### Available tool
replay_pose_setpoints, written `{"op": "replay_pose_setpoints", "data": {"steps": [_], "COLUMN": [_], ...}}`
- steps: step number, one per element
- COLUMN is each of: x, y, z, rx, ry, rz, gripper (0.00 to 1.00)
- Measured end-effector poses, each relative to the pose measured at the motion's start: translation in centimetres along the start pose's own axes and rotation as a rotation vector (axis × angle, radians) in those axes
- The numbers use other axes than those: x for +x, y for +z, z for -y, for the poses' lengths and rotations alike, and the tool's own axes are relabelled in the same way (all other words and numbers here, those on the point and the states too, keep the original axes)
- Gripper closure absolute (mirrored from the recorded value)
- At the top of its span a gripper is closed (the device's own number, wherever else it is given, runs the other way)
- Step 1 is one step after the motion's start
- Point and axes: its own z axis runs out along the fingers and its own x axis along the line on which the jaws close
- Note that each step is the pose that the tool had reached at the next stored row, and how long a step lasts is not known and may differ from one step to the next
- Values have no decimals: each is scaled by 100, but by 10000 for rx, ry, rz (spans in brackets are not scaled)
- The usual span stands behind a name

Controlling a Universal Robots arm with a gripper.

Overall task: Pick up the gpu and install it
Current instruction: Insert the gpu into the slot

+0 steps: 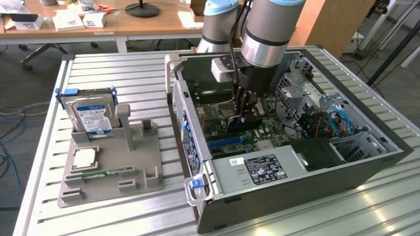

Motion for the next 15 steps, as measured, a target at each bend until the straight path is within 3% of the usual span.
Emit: {"op": "replay_pose_setpoints", "data": {"steps": [15], "x": [-1], "y": [9], "z": [-33], "rx": [1], "ry": [1], "rz": [1], "gripper": [74]}}
